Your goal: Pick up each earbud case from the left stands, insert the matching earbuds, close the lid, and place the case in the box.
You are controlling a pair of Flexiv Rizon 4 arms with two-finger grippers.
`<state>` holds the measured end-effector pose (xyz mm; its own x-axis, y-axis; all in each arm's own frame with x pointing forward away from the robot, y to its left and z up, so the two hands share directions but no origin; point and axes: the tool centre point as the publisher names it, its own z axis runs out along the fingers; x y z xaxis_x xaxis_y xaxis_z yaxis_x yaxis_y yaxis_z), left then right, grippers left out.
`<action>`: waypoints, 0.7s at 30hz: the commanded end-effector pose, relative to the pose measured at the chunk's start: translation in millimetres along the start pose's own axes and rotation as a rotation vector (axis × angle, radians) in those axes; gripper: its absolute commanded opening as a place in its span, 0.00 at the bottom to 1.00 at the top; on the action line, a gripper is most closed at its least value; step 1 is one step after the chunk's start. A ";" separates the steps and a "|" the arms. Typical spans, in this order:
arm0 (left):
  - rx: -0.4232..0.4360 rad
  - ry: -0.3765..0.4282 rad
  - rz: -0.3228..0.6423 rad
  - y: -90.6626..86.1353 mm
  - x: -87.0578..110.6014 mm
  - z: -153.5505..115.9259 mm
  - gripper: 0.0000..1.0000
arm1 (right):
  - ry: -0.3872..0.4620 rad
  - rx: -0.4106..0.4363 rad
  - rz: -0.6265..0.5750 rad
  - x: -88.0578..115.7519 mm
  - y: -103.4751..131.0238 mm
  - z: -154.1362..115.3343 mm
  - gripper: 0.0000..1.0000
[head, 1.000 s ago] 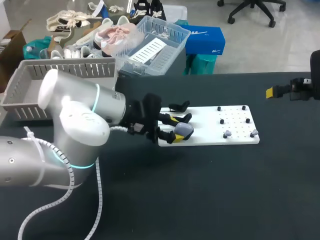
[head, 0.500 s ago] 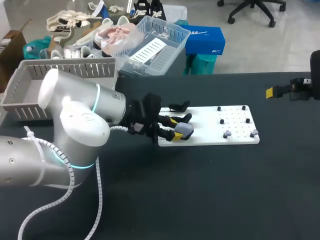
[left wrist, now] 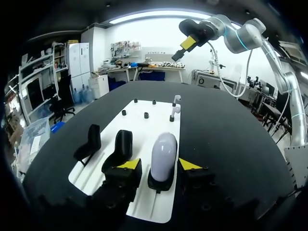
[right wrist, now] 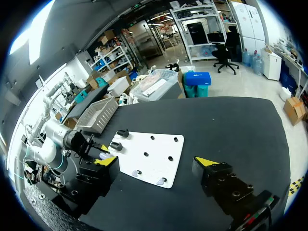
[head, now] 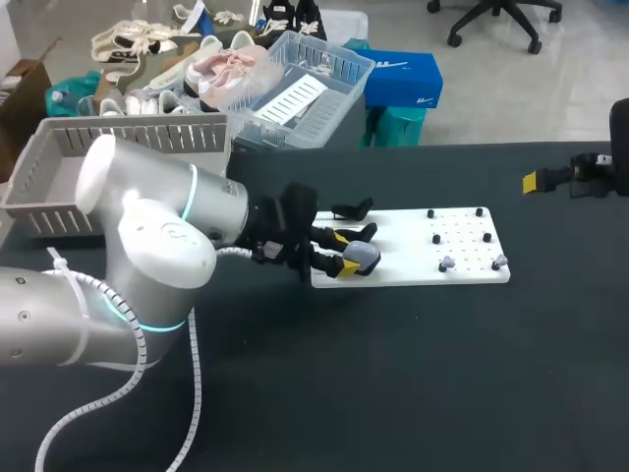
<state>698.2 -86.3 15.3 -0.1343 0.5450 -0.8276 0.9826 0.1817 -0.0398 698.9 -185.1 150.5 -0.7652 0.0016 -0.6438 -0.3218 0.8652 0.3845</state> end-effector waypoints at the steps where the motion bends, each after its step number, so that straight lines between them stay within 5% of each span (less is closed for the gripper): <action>1: 0.002 0.003 -0.001 1.5 -0.8 0.6 0.52 | 0.001 -0.002 -0.001 -0.4 -0.7 0.3 1.00; 15: -0.001 0.005 -0.023 4.0 -2.7 0.7 0.41 | 0.001 -0.002 -0.001 -0.4 -0.7 0.3 1.00; 21: -0.001 0.015 -0.025 2.3 0.6 2.2 0.27 | 0.001 -0.002 -0.001 -0.4 -0.7 0.3 1.00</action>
<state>699.3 -86.5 16.4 -0.1574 0.5455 -0.8232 0.9789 0.1964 -0.0570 698.9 -185.1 150.6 -0.7652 0.0016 -0.6438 -0.3218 0.8652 0.3845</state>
